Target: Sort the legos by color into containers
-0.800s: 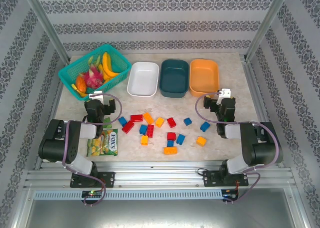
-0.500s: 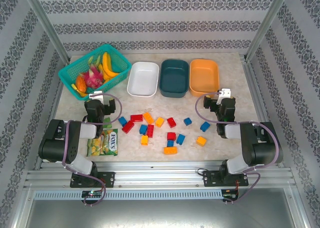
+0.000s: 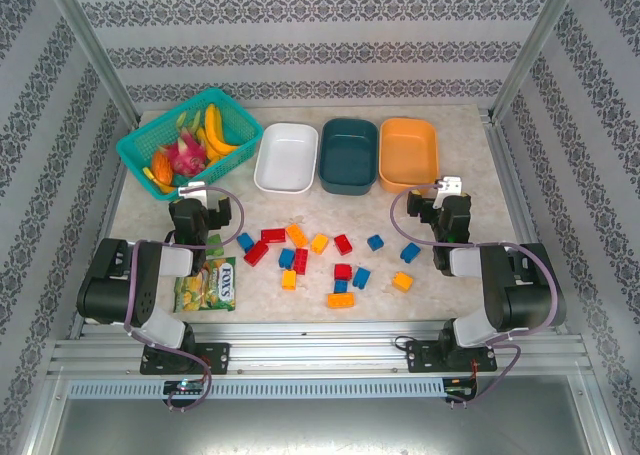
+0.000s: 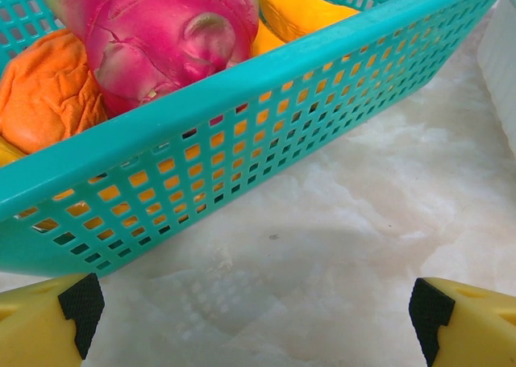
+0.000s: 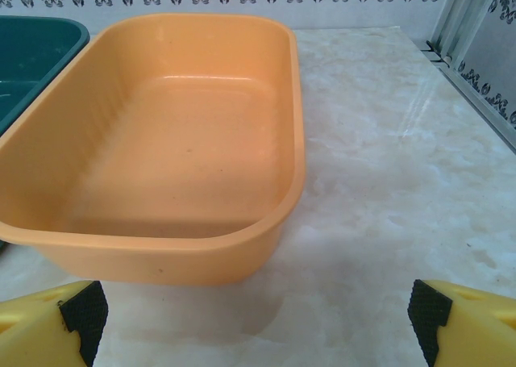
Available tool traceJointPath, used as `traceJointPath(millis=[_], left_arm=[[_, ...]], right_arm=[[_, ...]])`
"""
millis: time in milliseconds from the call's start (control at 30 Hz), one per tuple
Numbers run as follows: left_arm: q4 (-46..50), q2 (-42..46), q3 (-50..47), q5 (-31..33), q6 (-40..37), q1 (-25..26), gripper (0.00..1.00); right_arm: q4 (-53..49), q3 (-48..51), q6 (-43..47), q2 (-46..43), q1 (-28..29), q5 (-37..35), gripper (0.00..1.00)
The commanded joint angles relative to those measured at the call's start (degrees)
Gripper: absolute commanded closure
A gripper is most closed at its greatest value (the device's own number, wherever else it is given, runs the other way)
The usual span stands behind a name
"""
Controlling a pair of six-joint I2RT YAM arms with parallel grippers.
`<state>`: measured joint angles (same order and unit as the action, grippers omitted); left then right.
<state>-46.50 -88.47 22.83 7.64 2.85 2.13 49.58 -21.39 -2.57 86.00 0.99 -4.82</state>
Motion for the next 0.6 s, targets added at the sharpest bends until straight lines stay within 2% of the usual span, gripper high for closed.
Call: traceJointPath(millis=[0,100,233,400,467,567], left_arm=[[4.34,5.22,0.96,1.07,-1.88,0.28,0.0],[15.5,12.0,2.82,4.03,-0.44,1.37,0.0],[21.7,22.52,0.36,6.68,-0.13,2.54,0.0],[33.27,34.5,0.22,6.73,0.7,2.8,0.0],[37.14,39.52,0.83,6.79,1.39,3.29,0.0],[43.05,45.25,4.69,7.28,1.24,5.75,0.0]], right_arm=[[1.93,-0.23,0.52,-0.58,0.31,0.76,0.02],[-2.84,-0.75,0.56,-5.11,1.39,-3.56,0.02],[-7.7,-0.84,1.14,-11.02,2.87,-7.63,0.02],[-13.54,-2.24,1.69,-18.35,5.81,-12.06,0.02],[-17.26,-4.73,2.63,-22.05,7.76,-15.29,0.02],[-30.48,-15.25,5.15,-28.2,12.52,-18.34,0.02]])
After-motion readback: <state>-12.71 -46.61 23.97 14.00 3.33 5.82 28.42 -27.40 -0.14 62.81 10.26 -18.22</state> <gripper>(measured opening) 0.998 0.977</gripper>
